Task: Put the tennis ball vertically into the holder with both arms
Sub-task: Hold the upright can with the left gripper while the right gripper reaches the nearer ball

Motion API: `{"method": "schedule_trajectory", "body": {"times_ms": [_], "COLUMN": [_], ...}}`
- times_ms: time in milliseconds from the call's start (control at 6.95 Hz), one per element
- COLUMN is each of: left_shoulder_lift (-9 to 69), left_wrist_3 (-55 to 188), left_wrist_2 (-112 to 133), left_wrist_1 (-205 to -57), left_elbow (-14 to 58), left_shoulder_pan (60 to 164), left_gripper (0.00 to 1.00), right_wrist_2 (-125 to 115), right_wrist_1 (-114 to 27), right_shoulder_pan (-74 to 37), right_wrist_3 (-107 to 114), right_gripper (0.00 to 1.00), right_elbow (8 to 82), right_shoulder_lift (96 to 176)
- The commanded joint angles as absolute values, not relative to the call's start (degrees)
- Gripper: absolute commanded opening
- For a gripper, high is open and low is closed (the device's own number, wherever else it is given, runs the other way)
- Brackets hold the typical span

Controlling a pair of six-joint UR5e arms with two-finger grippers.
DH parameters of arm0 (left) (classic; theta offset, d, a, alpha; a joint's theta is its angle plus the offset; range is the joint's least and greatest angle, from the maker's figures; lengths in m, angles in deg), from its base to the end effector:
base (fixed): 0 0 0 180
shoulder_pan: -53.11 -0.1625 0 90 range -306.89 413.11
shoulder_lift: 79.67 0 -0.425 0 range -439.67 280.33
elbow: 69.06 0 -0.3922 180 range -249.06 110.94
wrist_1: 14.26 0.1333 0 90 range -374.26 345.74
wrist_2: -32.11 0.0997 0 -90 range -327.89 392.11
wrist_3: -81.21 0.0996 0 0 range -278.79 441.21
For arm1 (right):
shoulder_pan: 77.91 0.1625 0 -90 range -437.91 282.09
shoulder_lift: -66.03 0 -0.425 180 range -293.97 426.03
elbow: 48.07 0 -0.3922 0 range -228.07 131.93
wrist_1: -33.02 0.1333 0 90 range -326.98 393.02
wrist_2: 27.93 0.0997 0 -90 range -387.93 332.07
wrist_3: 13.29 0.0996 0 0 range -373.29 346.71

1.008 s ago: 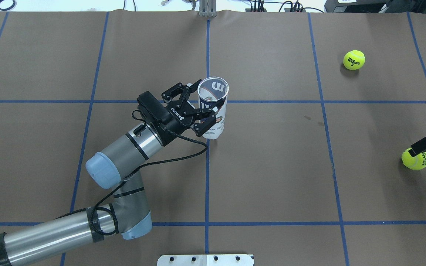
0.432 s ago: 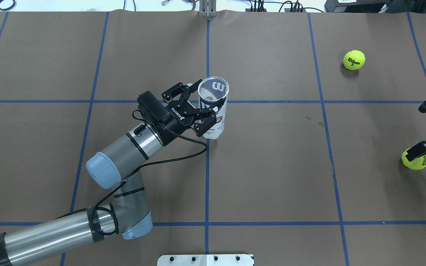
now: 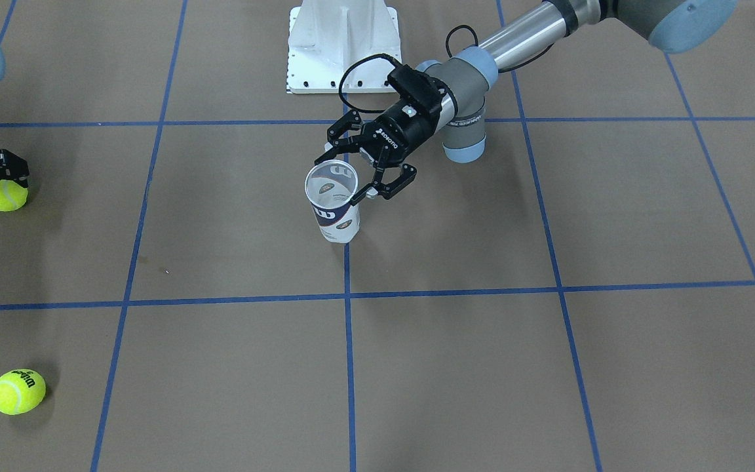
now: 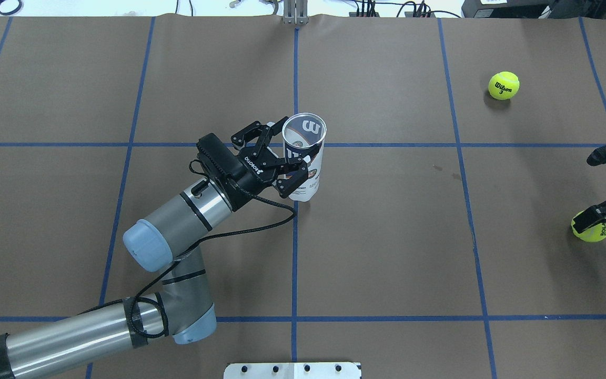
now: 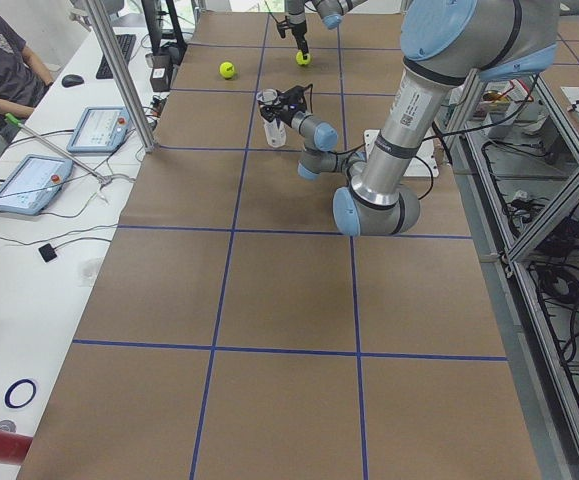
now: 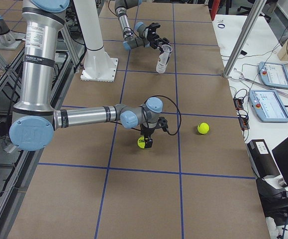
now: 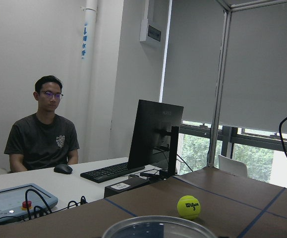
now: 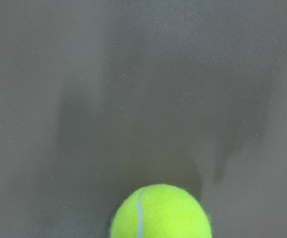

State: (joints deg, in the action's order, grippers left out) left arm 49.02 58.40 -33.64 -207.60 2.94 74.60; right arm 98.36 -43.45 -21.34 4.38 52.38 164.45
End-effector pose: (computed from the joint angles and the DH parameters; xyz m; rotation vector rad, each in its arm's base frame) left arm 0.5429 -0.4010 0.2222 1.6335 1.3298 0.0175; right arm -0.1844 -0.4143 0.6196 -0.0349 -0.6845 -0.3503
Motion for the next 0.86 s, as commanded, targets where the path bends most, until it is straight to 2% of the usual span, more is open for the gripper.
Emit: {"method": "schedule_trajectory", "body": {"times_ms": [0, 144, 432, 576, 720], "left_shoulder_lift": [48.8, 48.8, 48.6, 48.7, 49.0], "left_wrist_3": [58.4, 58.4, 58.3, 58.3, 58.3], "left_wrist_2": [-33.6, -33.6, -33.6, -33.6, -33.5], "left_wrist_1": [-207.6, -207.8, -208.8, -210.9, -213.2], "left_elbow": [2.3, 2.0, 1.9, 1.4, 1.3], "left_shoulder_pan": [74.3, 73.9, 73.5, 73.1, 73.1], "left_gripper": [0.69, 0.69, 0.69, 0.69, 0.69], "right_wrist_2": [98.3, 98.4, 98.4, 98.5, 98.5], "right_wrist_1": [-43.5, -43.5, -43.5, -43.5, -43.5], "right_shoulder_pan": [-22.1, -22.1, -22.1, -22.1, -22.1], "right_wrist_3": [4.5, 4.5, 5.1, 5.2, 5.2], "right_gripper": [0.99, 0.92, 0.33, 0.16, 0.15], "right_elbow": [51.9, 51.7, 51.7, 51.8, 51.9], "right_shoulder_lift": [164.1, 163.8, 163.7, 163.7, 163.7]}}
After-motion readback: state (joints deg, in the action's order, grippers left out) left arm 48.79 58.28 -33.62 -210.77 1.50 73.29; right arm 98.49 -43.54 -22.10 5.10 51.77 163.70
